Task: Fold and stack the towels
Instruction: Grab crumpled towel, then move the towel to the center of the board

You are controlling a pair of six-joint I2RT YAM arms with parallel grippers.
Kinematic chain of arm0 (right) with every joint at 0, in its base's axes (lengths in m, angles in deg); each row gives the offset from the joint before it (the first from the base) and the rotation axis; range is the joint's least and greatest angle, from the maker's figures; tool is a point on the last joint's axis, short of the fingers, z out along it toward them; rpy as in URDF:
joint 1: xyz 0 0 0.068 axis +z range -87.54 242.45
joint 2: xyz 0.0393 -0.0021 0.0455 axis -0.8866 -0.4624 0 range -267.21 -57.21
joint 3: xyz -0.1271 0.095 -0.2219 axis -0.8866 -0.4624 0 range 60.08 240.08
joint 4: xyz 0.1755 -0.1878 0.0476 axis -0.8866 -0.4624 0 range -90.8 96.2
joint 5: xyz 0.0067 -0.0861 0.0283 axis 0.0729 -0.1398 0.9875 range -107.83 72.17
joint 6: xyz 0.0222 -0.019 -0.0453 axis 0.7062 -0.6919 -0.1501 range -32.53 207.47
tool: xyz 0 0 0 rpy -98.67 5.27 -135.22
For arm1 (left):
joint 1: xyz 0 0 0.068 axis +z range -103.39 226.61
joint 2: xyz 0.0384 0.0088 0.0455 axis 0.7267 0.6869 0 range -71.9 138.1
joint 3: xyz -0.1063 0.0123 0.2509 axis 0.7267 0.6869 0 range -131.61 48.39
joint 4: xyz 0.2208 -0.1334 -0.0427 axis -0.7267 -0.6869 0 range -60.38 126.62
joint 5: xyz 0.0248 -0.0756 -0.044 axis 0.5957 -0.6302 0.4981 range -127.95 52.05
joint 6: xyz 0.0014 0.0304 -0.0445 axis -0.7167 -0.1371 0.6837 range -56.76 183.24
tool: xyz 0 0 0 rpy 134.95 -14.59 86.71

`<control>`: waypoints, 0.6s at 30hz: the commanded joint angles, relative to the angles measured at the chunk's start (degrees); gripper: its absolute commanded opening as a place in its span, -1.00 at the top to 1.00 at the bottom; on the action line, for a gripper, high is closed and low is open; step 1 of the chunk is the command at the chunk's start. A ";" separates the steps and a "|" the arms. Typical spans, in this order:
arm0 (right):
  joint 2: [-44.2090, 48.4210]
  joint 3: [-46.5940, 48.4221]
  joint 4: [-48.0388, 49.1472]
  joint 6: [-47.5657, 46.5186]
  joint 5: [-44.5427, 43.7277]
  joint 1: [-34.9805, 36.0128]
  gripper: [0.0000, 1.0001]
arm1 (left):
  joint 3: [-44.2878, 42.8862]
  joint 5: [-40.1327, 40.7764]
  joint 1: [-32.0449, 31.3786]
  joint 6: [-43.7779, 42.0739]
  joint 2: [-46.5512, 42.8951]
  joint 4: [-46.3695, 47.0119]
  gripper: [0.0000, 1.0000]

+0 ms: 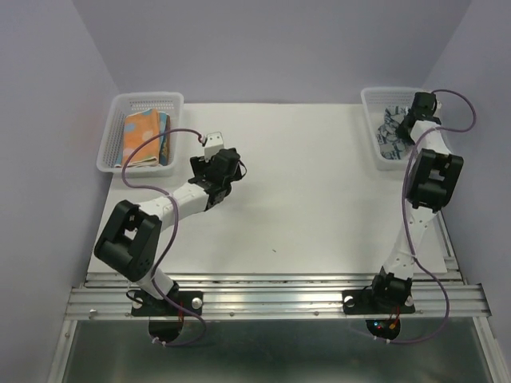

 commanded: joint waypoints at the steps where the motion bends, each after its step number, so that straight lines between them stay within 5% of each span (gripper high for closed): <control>1: 16.48 -9.94 9.08 1.59 6.70 -0.21 0.81 | 0.50 1.72 -0.91 2.05 -6.65 1.21 -0.98; 8: 39.08 -25.25 15.61 5.02 24.81 1.63 0.74 | 6.46 -3.46 -1.52 3.99 -18.75 1.91 -0.98; 18: 60.79 -38.06 14.02 6.15 28.24 23.57 0.46 | 16.67 -13.75 -2.05 10.40 -41.09 1.83 -0.98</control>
